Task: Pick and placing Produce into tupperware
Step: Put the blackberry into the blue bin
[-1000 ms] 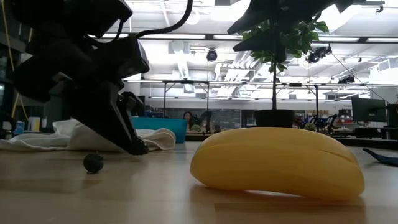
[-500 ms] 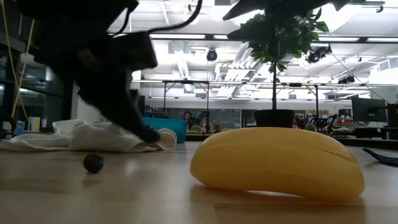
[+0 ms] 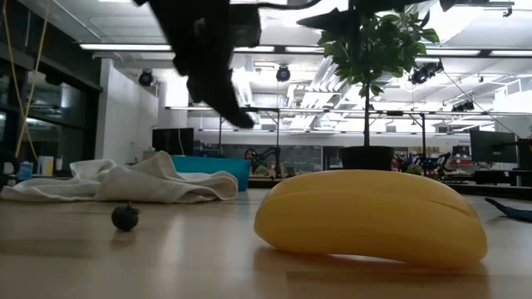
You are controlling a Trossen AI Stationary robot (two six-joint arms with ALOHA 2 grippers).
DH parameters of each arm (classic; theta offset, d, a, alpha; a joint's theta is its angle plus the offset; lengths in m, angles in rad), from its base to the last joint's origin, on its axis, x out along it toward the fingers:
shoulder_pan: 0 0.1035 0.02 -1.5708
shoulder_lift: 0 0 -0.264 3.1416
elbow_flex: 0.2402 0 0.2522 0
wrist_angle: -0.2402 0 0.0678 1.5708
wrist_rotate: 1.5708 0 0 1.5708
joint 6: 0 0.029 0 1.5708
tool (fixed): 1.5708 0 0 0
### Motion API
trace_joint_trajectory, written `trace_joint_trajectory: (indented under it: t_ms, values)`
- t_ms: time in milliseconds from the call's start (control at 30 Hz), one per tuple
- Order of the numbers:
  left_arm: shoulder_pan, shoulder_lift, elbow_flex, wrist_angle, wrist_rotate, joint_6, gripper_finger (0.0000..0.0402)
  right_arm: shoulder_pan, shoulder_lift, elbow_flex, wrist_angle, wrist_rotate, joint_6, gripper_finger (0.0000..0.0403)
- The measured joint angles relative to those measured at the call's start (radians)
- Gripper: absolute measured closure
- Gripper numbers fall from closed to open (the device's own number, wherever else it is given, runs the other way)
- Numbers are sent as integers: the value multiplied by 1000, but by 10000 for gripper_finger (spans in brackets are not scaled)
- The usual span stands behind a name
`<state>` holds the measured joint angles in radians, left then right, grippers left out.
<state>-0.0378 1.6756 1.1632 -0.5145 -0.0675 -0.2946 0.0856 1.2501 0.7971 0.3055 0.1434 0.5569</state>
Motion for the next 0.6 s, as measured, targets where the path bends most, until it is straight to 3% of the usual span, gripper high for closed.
trace_joint_trajectory:
  t_ms: [300,600]
  values:
    - [133,-4,212,-250,0,66,321,0,-107,0,53,15,-133,224]
    - [244,-97,265,-322,-5,77,321,0,-210,0,34,23,-217,224]
